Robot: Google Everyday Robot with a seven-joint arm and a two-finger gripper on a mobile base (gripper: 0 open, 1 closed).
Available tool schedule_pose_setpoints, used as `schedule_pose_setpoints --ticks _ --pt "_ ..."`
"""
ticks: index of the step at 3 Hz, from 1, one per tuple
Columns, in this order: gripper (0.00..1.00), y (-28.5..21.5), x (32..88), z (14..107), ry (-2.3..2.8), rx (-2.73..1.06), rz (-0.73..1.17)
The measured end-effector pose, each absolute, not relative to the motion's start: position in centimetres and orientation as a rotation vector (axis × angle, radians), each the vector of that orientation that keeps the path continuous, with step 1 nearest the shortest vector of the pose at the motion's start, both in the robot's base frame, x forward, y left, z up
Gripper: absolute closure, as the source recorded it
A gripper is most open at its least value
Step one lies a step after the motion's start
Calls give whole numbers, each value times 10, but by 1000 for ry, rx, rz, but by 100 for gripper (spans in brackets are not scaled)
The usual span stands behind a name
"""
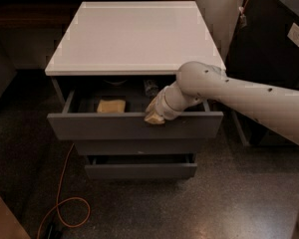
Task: Pick sponge from top drawer and place on counter
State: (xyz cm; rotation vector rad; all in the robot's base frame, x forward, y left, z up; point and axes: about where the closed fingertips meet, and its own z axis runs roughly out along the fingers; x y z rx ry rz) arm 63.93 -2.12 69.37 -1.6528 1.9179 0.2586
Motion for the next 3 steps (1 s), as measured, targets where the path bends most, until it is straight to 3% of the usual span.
schedule_pose_setpoints --ticks 1,3 --pt "100 -14 608 695 1938 -1631 330" --pt "100 -14 608 695 1938 -1631 331"
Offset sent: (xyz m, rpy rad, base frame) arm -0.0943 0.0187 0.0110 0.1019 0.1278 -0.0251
